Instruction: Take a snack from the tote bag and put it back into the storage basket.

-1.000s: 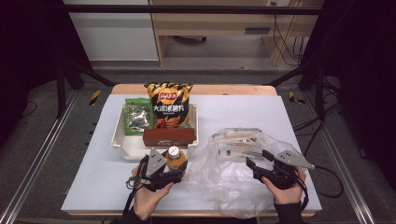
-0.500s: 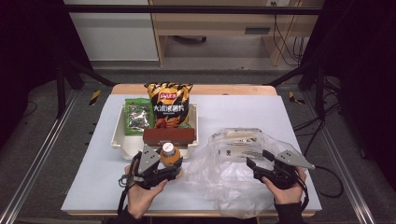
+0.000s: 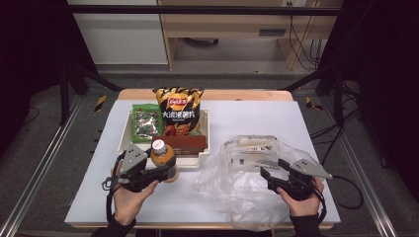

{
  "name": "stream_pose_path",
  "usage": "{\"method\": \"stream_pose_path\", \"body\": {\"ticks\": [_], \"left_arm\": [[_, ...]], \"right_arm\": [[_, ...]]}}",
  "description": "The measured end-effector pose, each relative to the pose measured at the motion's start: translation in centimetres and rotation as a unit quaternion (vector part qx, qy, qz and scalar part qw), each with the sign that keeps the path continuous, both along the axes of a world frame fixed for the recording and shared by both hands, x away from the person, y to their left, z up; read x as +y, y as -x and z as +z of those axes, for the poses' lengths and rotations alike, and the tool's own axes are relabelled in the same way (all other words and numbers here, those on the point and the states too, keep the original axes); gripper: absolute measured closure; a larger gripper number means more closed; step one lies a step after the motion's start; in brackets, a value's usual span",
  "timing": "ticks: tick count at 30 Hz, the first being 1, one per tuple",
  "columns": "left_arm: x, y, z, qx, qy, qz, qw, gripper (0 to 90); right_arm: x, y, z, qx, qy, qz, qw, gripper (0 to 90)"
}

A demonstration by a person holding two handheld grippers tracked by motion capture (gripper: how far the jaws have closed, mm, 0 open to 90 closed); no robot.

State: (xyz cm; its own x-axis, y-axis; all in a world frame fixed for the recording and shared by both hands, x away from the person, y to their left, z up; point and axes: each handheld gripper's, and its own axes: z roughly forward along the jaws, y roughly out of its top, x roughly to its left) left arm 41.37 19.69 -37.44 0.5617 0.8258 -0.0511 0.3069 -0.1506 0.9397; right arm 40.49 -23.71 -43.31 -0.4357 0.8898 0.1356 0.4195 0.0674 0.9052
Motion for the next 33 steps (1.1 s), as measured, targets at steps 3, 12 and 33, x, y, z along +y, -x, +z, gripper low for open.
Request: {"method": "stream_pose_path", "body": {"ticks": [3,12,33], "left_arm": [[0.8,-0.2,0.2,0.002,-0.003,0.007,1.0000,30.0],[2.5,-1.2,0.7,0.005,-0.003,0.014,0.9999,30.0],[6.0,-3.9,1.7,-0.001,-0.015,0.038,0.9992,30.0]], "right_arm": [[0.2,0.0,0.0,0.002,0.005,0.001,1.0000,23.7],[0.2,-0.1,-0.1,0.008,0.013,-0.001,0.9999,23.1],[0.1,-0.1,-0.2,0.008,0.013,-0.002,0.9999,23.1]]}}
